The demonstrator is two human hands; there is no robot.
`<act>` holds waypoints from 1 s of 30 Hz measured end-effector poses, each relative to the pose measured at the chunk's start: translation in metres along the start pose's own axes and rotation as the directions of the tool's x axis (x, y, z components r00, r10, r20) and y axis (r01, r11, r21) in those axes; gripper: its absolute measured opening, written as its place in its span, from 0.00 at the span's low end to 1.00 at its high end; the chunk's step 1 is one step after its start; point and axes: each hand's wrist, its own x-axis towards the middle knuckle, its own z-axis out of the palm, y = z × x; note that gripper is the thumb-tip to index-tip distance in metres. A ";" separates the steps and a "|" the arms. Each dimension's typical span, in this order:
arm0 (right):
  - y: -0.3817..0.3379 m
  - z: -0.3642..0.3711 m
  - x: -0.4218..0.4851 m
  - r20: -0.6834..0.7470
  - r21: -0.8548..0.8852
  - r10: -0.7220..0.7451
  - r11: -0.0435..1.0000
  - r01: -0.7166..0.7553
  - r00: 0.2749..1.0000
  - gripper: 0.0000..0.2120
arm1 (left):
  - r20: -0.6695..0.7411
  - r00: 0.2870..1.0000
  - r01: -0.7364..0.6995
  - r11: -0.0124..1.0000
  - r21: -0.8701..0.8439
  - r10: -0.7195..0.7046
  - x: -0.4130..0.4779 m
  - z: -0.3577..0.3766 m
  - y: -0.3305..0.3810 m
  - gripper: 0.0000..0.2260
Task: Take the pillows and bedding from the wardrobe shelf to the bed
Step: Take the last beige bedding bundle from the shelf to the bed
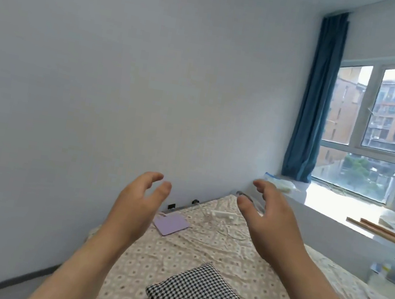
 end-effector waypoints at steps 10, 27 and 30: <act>-0.120 0.091 -0.022 0.203 0.330 -0.250 0.928 0.175 0.947 0.31 | -0.324 0.945 0.101 0.984 0.145 -0.049 -0.065 -0.170 -0.009 0.16; -0.363 0.270 -0.080 0.327 0.649 -0.604 0.702 0.292 0.726 0.29 | -0.708 0.706 0.230 0.948 0.219 -0.008 -0.149 -0.424 -0.049 0.17; -0.397 0.296 -0.094 0.346 0.689 -0.649 0.666 0.286 0.678 0.29 | -0.754 0.657 0.282 0.929 0.240 -0.005 -0.168 -0.458 -0.048 0.19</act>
